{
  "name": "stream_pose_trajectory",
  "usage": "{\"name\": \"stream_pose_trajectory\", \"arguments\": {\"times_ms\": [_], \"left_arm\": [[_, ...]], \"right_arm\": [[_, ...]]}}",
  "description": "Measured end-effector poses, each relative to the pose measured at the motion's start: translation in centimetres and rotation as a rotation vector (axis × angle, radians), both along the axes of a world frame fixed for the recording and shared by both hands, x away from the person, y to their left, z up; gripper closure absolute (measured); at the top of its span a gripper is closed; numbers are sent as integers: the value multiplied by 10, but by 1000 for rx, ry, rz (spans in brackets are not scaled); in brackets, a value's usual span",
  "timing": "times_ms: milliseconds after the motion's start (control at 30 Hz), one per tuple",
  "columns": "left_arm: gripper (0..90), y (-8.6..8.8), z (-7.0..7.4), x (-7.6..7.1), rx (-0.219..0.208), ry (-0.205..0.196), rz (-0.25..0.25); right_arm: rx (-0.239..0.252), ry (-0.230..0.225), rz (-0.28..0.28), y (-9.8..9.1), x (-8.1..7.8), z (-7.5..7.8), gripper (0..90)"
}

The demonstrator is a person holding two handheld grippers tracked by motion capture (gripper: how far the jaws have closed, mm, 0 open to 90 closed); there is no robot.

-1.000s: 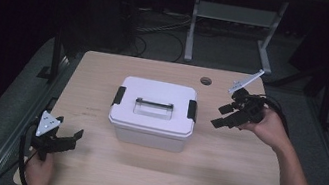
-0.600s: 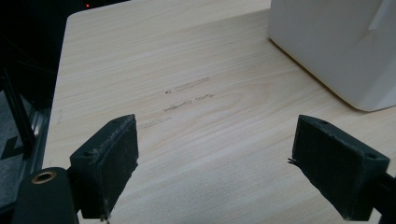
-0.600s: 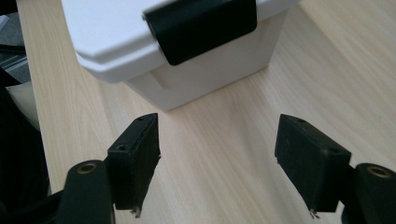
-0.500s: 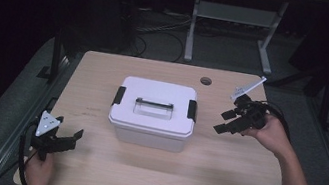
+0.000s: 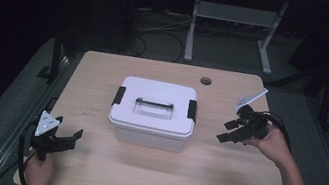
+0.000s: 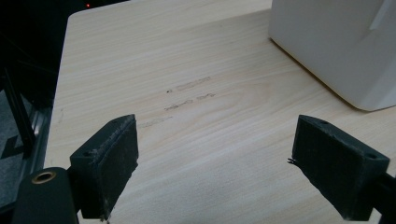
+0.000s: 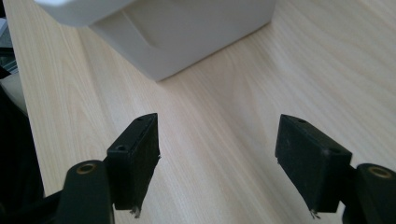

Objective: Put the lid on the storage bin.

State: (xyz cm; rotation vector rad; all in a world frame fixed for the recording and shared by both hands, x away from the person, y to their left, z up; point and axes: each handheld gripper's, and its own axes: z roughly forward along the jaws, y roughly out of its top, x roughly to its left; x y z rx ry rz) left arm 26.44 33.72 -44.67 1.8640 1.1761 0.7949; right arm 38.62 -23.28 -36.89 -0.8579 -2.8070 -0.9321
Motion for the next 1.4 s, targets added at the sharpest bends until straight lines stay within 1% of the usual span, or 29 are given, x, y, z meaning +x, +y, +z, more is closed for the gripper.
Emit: {"name": "stream_pose_trajectory", "arguments": {"times_ms": [133, 233, 367, 667, 867, 933, 1400], "left_arm": [[137, 1, 0, 0, -11, 0, 3], [137, 0, 0, 0, -7, -2, 2], [137, -1, 0, 0, -4, 2, -2], [137, -2, 0, -1, -2, -1, 0], [137, -3, 0, 0, 0, 3, -3], [137, -3, 0, 0, 1, 3, -4], [137, -4, 0, -1, 1, 2, -4]], "right_arm": [[3, 9, -9, -5, -3, -7, 298], [-4, 13, -8, -7, -5, -11, 296], [6, 15, -13, -10, -8, -15, 296], [7, 21, -28, -18, -14, -25, 297], [15, 32, -44, -25, -20, -29, 296], [10, 35, -47, -27, -21, -32, 296], [34, 47, -77, -42, -31, -42, 295]]}}
